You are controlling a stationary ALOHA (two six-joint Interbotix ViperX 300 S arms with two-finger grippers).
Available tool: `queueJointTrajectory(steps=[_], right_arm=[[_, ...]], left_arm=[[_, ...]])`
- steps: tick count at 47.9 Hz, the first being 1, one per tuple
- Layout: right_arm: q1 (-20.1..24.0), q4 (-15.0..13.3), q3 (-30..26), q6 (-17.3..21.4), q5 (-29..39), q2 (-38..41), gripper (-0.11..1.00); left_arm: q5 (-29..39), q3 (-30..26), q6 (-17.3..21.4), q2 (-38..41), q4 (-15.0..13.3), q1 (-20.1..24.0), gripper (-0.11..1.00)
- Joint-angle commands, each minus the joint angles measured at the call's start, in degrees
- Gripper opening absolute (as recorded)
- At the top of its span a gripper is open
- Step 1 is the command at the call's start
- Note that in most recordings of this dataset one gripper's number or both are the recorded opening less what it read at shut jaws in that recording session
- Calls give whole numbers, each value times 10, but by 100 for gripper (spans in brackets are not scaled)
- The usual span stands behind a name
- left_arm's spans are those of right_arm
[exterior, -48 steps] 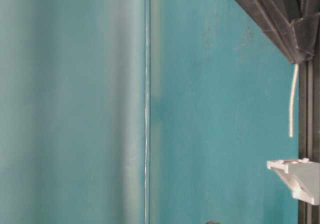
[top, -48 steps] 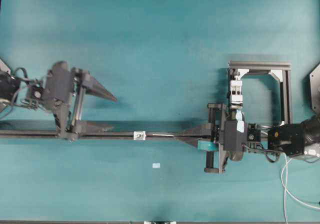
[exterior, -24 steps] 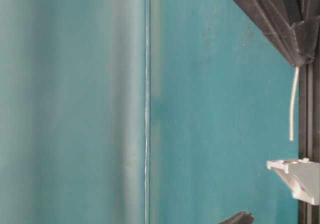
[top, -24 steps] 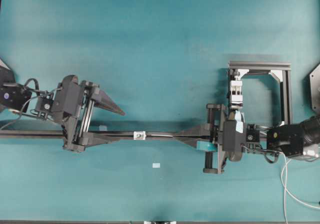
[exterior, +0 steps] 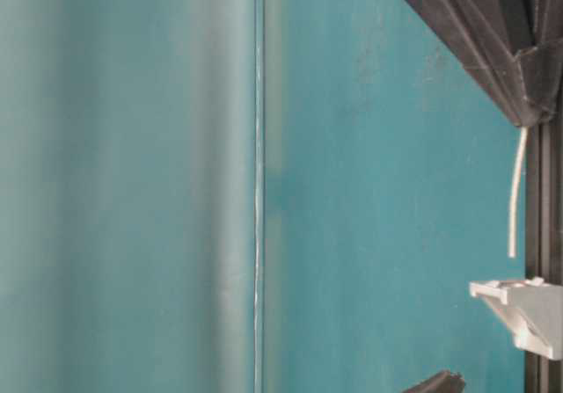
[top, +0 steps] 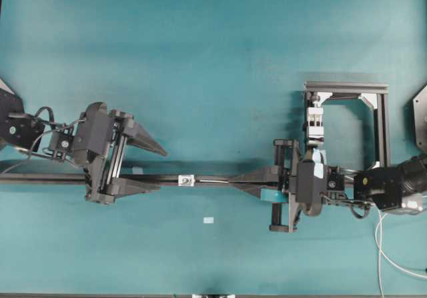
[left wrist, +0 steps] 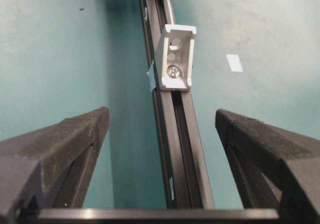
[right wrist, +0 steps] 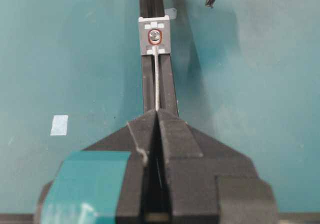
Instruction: Insert the wire into the hole on the left side and pull it with the left arm.
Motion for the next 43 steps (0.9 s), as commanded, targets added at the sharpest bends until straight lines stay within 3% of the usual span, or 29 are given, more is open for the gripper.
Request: queueJointTrajectory(steps=[1, 43], right_arm=[[3, 0, -6, 2, -2, -4, 5], [-3, 14, -19, 0, 18, -4, 5]], left_arm=[[-4, -9, 0, -5, -1, -2, 75], [-4, -11, 0, -5, -1, -2, 75]])
